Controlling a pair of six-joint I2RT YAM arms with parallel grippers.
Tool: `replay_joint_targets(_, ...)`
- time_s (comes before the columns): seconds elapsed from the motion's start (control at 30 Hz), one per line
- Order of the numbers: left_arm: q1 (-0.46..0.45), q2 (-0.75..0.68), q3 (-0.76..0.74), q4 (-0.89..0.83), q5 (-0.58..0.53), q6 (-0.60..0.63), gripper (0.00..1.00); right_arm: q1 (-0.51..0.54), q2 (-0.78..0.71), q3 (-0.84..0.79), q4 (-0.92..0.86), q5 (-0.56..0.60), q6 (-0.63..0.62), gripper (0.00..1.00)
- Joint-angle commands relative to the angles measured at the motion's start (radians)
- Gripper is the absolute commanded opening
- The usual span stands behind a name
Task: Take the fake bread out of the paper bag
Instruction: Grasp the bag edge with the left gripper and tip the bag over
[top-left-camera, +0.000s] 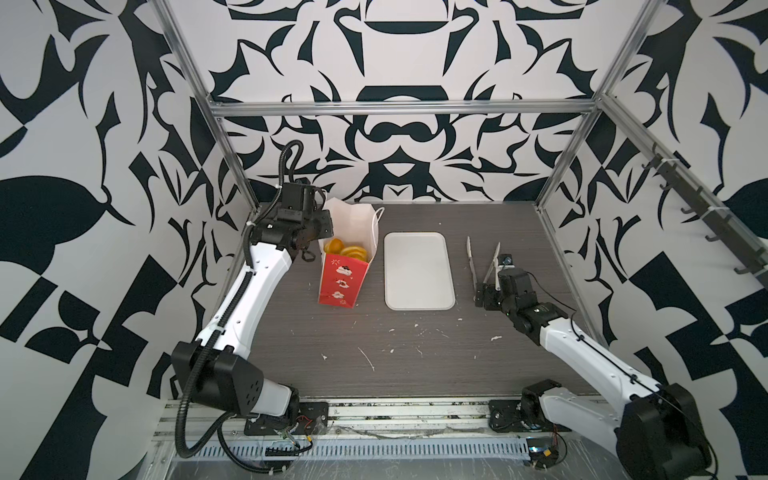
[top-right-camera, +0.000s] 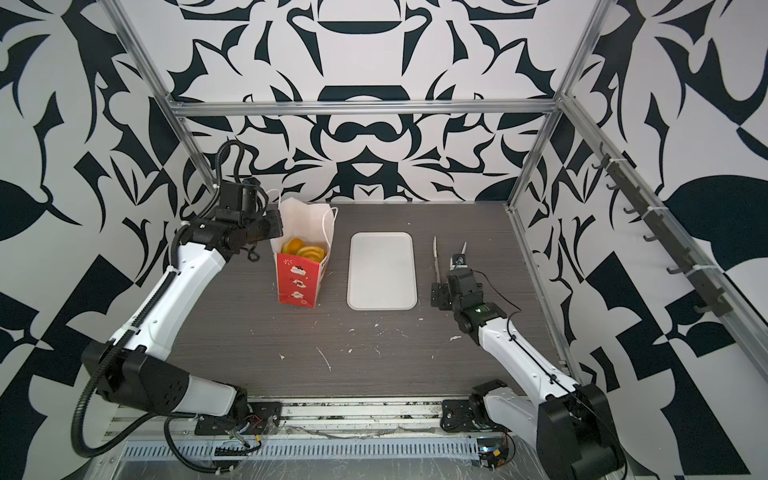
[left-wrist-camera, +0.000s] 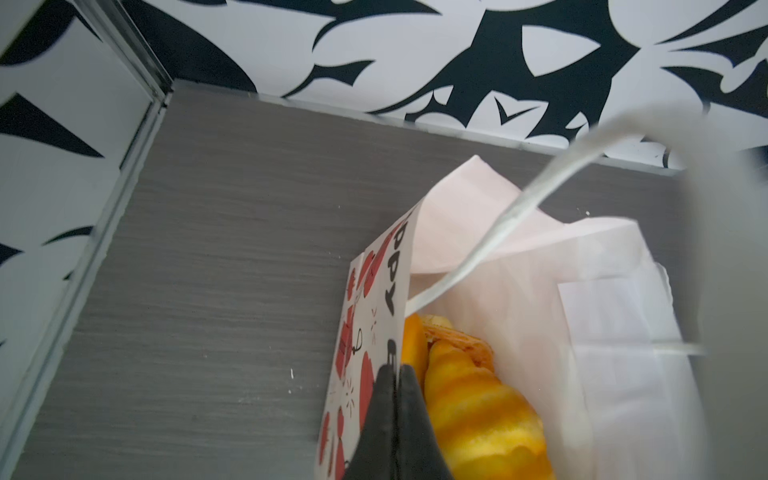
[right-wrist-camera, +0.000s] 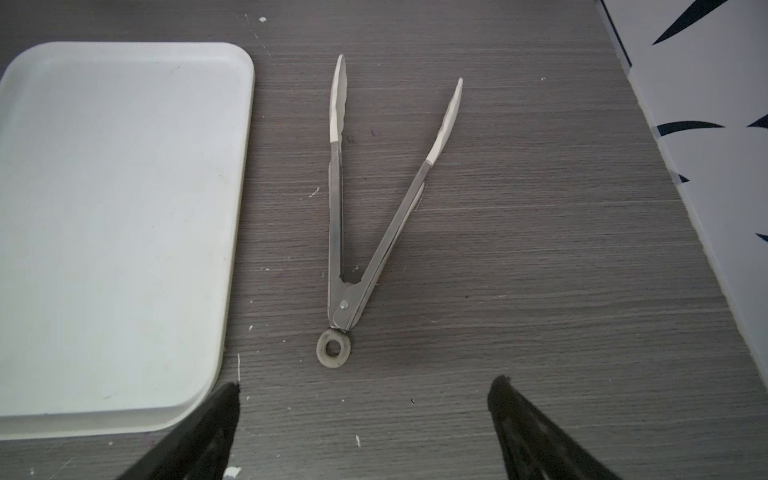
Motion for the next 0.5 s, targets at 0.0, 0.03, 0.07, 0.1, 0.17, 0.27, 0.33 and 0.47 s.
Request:
replay_joint_targets(0.0,0.038,0.072,0.140,0.007,-0.035,0.110,0.00,0.002,-0.014,0.000,0.018,0.025,-0.008,0.96)
replay_joint_targets(0.03,0.049,0.108,0.186,0.005,-0.035,0.141,0.00,0.002,-0.017,0.000,0.018,0.029,-0.009,0.96)
replay_joint_targets(0.07,0.060,0.146,0.234,-0.001,-0.037,0.169,0.00,0.002,-0.020,0.000,0.014,0.033,-0.008,0.96)
replay_joint_targets(0.1,0.068,0.178,0.276,-0.009,-0.038,0.197,0.00,0.003,-0.023,0.000,0.012,0.037,-0.010,0.96)
replay_joint_targets(0.17,0.076,0.255,0.373,-0.022,-0.057,0.264,0.00,0.002,-0.030,-0.001,0.011,0.045,-0.011,0.96)
replay_joint_targets(0.27,0.077,0.362,0.494,-0.037,-0.094,0.350,0.00,0.001,-0.037,-0.004,0.009,0.052,-0.014,0.96)
replay_joint_targets(0.33,0.074,0.424,0.554,-0.050,-0.098,0.371,0.00,0.000,-0.040,-0.006,0.007,0.052,-0.013,0.96)
replay_joint_targets(0.47,0.046,0.501,0.588,-0.035,-0.094,0.361,0.00,0.000,-0.037,-0.007,0.006,0.049,-0.009,0.96)
